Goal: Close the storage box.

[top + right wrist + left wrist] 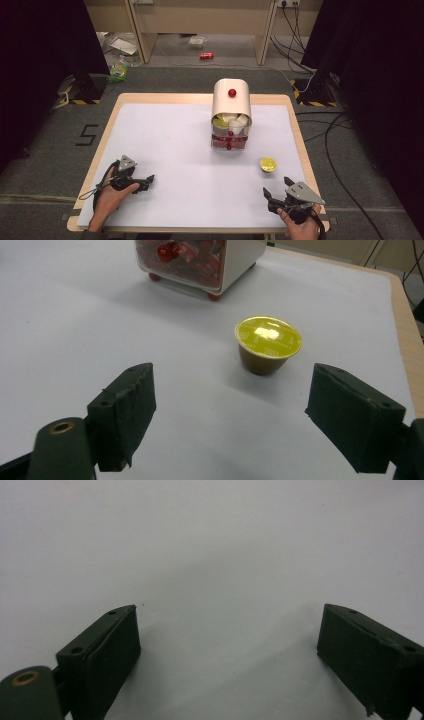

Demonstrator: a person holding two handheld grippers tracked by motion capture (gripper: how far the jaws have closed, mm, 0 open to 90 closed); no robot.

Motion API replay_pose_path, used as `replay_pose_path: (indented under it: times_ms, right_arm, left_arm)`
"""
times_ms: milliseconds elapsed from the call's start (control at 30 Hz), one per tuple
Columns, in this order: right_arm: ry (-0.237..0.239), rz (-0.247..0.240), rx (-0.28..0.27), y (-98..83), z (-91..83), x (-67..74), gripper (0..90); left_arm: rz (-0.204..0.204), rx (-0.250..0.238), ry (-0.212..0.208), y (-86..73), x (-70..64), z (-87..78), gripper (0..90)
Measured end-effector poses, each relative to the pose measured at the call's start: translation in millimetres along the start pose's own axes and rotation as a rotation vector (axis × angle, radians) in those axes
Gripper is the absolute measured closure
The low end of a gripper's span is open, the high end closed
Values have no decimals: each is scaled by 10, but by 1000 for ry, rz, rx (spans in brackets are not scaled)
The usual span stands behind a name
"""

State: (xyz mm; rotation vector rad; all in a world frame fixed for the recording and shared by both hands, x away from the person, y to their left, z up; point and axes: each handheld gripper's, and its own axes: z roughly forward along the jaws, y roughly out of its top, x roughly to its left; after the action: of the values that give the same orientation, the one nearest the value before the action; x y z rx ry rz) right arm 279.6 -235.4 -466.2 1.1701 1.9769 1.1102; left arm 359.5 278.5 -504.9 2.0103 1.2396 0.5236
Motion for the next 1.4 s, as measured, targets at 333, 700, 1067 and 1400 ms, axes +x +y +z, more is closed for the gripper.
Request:
replay_pose_path:
  times_ms: [333, 700, 1067, 1400]
  right_arm:
    - [14, 11, 44, -49, -7, 14, 191]
    - [11, -5, 79, -101, -45, 32, 188]
    - [6, -20, 122, -181, -94, 63, 189]
    - [9, -53, 169, -246, -143, 133, 189]
  left_arm:
    - [-1, 1, -2, 1, 3, 0, 92]
    - [-2, 1, -3, 1, 4, 0, 92]
    - [-1, 1, -2, 1, 3, 0, 92]
    - [-1, 1, -2, 1, 3, 0, 92]
